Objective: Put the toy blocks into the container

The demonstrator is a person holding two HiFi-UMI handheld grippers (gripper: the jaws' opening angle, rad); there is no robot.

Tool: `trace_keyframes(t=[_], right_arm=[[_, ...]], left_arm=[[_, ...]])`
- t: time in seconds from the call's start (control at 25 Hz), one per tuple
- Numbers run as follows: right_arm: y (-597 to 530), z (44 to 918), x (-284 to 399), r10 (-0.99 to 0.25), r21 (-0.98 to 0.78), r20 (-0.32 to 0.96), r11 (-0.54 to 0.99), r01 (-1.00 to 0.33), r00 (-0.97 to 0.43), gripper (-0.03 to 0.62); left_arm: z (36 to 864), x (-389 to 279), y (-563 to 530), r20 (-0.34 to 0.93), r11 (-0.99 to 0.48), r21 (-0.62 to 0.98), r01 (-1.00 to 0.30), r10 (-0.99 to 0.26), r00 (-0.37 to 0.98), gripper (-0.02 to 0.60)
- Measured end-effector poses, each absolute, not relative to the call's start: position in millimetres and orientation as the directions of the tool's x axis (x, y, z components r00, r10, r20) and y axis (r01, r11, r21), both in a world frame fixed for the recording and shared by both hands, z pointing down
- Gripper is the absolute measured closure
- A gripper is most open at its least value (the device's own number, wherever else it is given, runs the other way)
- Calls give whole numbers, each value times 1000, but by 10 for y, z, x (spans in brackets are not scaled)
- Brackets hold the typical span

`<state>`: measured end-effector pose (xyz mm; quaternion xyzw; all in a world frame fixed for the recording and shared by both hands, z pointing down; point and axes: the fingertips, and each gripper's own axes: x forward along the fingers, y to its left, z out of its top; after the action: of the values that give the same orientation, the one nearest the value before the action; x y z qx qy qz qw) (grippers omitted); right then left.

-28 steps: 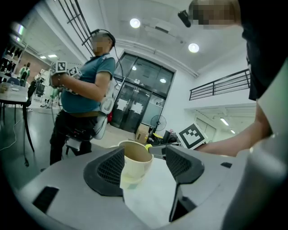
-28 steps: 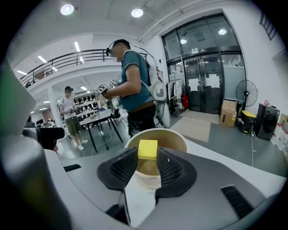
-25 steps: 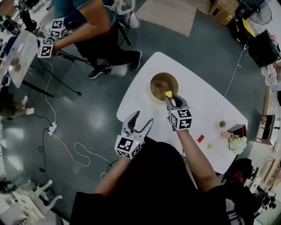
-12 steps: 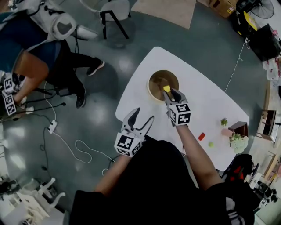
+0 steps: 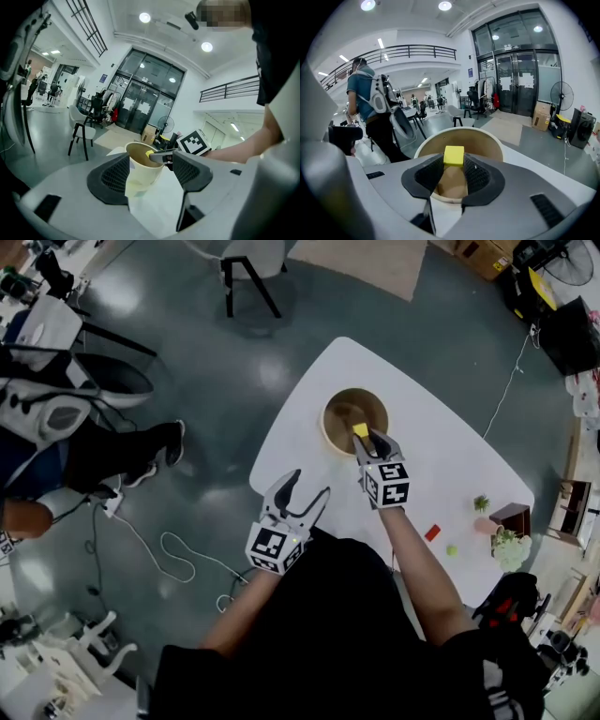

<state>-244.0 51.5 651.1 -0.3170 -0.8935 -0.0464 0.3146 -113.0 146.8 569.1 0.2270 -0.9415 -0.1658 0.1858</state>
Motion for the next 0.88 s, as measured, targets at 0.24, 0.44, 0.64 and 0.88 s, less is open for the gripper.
trace_keyframes(t=[0.24, 0.44, 0.64, 0.88], right_arm=[[501, 6510, -2443, 538, -127, 585, 800, 586, -607, 474], [511, 6506, -2456, 539, -113, 580, 795, 596, -610, 474], [510, 6515, -2445, 542, -103, 578, 790, 604, -611, 474], [531, 6528, -2487, 520, -109, 639, 791, 602, -567, 473]], left_arm=[[5718, -1077, 1462, 274, 841, 412, -351, -482, -832, 318], [5725, -1077, 1449, 277, 844, 405, -351, -479, -833, 319], [5750, -1054, 1447, 284, 846, 411, -339, -472, -835, 319], [5731, -1065, 1487, 280, 855, 393, -339, -463, -841, 318]])
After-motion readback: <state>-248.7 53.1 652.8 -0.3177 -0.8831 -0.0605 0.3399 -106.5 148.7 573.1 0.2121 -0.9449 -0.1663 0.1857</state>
